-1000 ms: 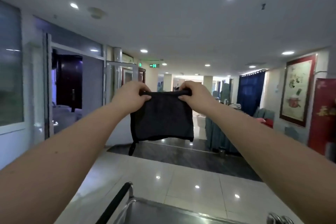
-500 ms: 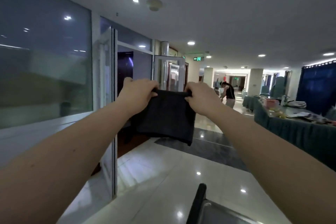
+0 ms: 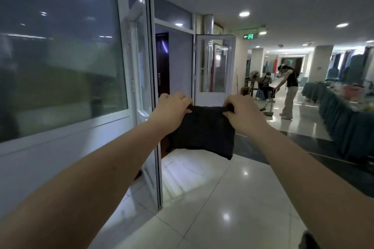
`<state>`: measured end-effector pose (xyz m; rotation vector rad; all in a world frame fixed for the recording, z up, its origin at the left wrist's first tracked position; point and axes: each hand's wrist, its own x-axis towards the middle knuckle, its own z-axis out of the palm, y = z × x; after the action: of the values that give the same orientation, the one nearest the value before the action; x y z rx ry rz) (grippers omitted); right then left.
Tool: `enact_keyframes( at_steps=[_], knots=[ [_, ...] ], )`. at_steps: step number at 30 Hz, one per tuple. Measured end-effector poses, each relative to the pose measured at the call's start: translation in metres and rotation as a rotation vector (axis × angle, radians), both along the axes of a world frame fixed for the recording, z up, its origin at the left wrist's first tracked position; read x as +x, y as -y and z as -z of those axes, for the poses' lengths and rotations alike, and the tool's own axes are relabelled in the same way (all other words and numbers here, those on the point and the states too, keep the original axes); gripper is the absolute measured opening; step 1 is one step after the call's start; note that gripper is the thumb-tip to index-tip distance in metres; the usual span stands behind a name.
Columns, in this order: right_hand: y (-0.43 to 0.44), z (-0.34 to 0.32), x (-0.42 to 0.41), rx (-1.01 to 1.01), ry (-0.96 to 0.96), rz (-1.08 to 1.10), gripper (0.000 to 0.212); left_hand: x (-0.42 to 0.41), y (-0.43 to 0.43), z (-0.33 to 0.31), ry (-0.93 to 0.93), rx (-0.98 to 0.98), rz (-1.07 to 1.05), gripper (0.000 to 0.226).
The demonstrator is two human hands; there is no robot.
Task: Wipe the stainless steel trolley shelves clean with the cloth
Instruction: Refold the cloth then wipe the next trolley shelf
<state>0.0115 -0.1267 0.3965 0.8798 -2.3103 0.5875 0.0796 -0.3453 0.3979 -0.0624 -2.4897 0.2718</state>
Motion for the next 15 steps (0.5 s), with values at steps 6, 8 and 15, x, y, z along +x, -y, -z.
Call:
enact_keyframes(
  at_steps=[6, 8, 15],
  knots=[
    [0.043, 0.02, -0.105, 0.074, -0.022, 0.018, 0.006, -0.099, 0.044, 0.027, 0.038, -0.031, 0.04, 0.027],
    [0.054, 0.036, -0.141, 0.124, -0.068, 0.059, 0.004, -0.136, 0.057, 0.045, 0.024, -0.031, 0.067, 0.026],
    [0.07, 0.109, -0.264, 0.434, -0.136, 0.23, 0.008, -0.294, 0.091, 0.12, 0.072, -0.054, 0.253, 0.025]
  ],
)
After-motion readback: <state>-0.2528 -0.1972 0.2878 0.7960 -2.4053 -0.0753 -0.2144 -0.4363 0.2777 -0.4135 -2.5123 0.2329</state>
